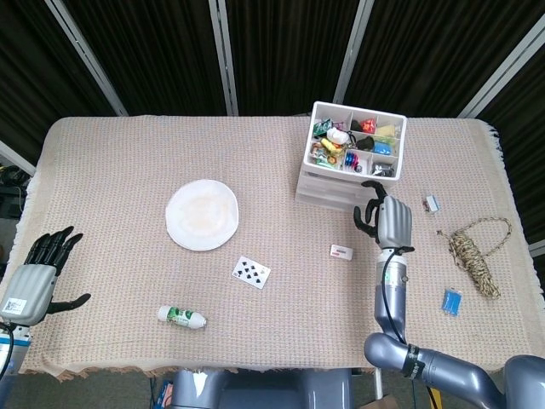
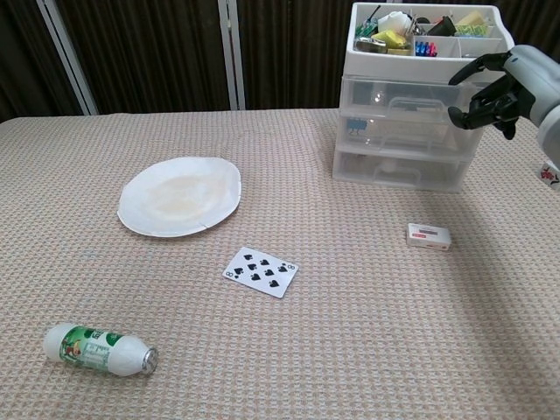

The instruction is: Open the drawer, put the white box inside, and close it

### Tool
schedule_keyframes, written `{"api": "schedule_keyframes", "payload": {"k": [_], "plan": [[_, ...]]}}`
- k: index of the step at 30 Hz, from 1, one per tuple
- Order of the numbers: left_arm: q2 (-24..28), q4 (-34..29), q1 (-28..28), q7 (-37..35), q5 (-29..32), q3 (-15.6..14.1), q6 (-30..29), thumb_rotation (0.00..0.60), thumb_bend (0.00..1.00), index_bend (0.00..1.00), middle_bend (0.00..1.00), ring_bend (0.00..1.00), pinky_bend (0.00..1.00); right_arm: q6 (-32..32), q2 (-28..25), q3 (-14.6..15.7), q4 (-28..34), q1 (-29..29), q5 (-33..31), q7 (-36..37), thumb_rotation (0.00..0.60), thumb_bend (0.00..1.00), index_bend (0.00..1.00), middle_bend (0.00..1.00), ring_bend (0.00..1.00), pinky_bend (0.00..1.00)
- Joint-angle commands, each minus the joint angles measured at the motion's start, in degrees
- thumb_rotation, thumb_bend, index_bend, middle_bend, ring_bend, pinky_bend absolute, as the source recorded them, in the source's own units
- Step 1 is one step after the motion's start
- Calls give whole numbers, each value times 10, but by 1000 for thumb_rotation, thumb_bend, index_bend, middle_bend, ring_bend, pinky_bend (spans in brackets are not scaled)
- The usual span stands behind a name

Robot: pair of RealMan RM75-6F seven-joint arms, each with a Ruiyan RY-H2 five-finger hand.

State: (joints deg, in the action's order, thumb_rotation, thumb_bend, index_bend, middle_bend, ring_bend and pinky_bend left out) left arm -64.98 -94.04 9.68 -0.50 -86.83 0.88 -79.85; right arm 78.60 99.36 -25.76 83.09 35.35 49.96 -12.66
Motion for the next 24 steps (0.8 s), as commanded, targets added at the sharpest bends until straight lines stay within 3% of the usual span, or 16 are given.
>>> {"api": "schedule_keyframes", "payload": {"k": [1,16,24], "plan": [[0,0,0,0,0,0,0,600,135,72,0,0,0,-3,3,-3,-6,0,-4,-2,600,357,287,788,815,764],[0,-2,0,3,2,0,3,600,133,74,0,0,0,-7,3,-7,6,-6,-4,-4,600,358,479,795,824,764],[1,-3,1,4,4,0,5,600,134,74,0,0,0,-5,-3,-11,22,-12,-2,-4,600,360,498,796,824,764]]}}
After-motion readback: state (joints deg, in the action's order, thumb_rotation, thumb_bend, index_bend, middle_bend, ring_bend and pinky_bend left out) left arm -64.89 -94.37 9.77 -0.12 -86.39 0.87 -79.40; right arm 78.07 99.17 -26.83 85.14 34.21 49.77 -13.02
